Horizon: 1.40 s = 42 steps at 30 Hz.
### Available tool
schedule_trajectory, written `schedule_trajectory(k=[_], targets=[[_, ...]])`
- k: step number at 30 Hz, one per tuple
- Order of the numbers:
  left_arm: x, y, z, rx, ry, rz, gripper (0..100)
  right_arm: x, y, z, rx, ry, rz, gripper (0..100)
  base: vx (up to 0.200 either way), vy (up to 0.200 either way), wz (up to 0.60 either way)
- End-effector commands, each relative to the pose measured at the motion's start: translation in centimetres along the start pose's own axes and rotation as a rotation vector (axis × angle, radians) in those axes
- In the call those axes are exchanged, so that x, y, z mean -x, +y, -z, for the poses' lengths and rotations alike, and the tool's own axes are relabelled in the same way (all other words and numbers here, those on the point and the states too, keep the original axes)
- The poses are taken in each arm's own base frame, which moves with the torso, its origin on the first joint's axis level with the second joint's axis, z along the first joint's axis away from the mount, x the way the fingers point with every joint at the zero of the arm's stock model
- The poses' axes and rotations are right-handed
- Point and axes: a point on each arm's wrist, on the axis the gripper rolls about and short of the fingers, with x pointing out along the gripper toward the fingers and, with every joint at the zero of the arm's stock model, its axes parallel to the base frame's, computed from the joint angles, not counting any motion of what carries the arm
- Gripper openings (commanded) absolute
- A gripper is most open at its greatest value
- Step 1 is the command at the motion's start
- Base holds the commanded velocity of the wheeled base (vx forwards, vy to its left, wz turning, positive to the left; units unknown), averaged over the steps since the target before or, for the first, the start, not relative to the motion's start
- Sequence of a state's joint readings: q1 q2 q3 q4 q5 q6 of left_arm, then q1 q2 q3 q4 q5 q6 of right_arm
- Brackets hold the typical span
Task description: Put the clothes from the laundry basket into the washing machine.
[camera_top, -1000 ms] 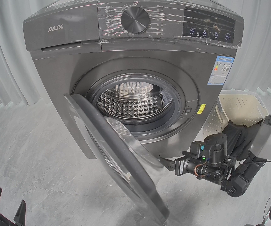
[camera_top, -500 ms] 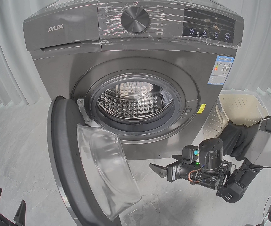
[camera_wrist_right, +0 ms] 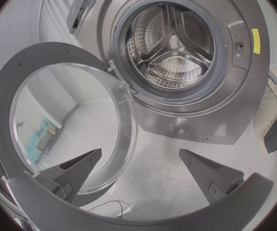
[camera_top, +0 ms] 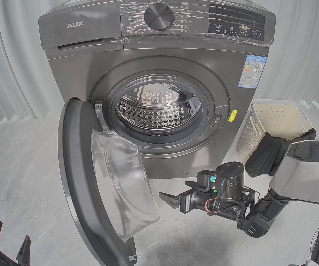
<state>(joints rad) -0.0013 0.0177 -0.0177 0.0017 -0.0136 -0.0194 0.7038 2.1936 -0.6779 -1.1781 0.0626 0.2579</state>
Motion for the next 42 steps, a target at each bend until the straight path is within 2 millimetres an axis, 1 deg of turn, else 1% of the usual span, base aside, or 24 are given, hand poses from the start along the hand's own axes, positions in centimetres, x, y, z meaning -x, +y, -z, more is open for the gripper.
schedule_trajectory(k=[1, 6, 9, 12, 13, 14, 15, 17, 18, 20, 24, 25, 26, 30, 32, 36, 38, 42], targets=[[0.0, 0.0, 0.5, -0.001, -0.002, 0.000, 100, -1.1, 1.1, 0.7, 0.010, 0.011, -0.034, 100, 0.000, 0.000, 0.00], [0.0, 0.0, 0.5, -0.001, -0.002, 0.000, 100, -1.8, 2.5, 2.0, 0.026, 0.033, -0.072, 100, 0.000, 0.000, 0.00], [0.0, 0.0, 0.5, -0.001, -0.002, 0.002, 100, -2.0, 3.3, 1.7, 0.023, 0.012, -0.097, 100, 0.000, 0.000, 0.00], [0.0, 0.0, 0.5, -0.001, -0.002, 0.002, 100, -2.3, 3.3, 1.1, 0.022, -0.013, -0.098, 100, 0.000, 0.000, 0.00], [0.0, 0.0, 0.5, -0.001, -0.002, 0.002, 100, -2.6, 3.1, 0.5, 0.019, -0.030, -0.094, 100, 0.000, 0.000, 0.00], [0.0, 0.0, 0.5, -0.001, -0.002, 0.002, 100, -2.6, 3.1, 0.5, 0.019, -0.030, -0.094, 100, 0.000, 0.000, 0.00], [0.0, 0.0, 0.5, -0.001, -0.002, 0.002, 100, -2.9, 2.7, -0.1, 0.016, -0.046, -0.083, 100, -0.200, 0.000, 0.00], [0.0, 0.0, 0.5, -0.001, -0.002, 0.002, 100, -3.1, 2.4, -0.3, 0.017, -0.053, -0.075, 100, -0.200, 0.000, 0.00], [0.0, 0.0, 0.5, -0.001, -0.002, 0.002, 100, -3.6, 1.7, -0.6, 0.013, -0.053, -0.060, 100, -0.200, 0.000, 0.00], [0.0, 0.0, 0.5, -0.003, -0.002, 0.002, 100, -4.1, 1.7, -0.7, 0.014, -0.043, -0.061, 100, -0.200, 0.000, 0.00], [0.0, 0.0, 0.5, -0.003, -0.002, 0.002, 100, -5.2, 2.0, -1.1, 0.013, -0.034, -0.071, 100, 0.000, 0.000, 0.00], [0.0, 0.0, 0.5, -0.003, -0.002, 0.002, 100, -5.6, 2.4, -1.1, 0.016, -0.036, -0.082, 100, 0.000, 0.000, 0.00], [0.0, 0.0, 0.5, -0.003, -0.002, 0.002, 100, -5.7, 2.4, -1.2, 0.017, -0.037, -0.082, 100, 0.000, 0.000, 0.00], [0.0, 0.0, 0.5, -0.001, -0.002, 0.002, 100, -6.7, 3.8, -1.2, 0.020, -0.034, -0.114, 100, 0.000, 0.000, 0.00], [0.0, 0.0, 0.5, -0.003, -0.002, 0.002, 100, -7.4, 4.2, -0.7, 0.022, -0.031, -0.123, 100, 0.000, 0.000, 0.00], [0.0, 0.0, 0.5, -0.003, -0.002, 0.002, 100, -7.9, 5.1, -0.5, 0.025, -0.040, -0.143, 100, 0.000, 0.000, 0.00], [0.0, 0.0, 0.5, -0.003, -0.002, 0.002, 100, -8.7, 5.5, 0.1, 0.026, -0.042, -0.149, 100, 0.000, 0.000, 0.00], [0.0, 0.0, 0.5, -0.003, -0.002, 0.002, 100, -9.4, 6.5, -0.2, 0.007, -0.072, -0.164, 100, 0.000, 0.000, 0.00]])
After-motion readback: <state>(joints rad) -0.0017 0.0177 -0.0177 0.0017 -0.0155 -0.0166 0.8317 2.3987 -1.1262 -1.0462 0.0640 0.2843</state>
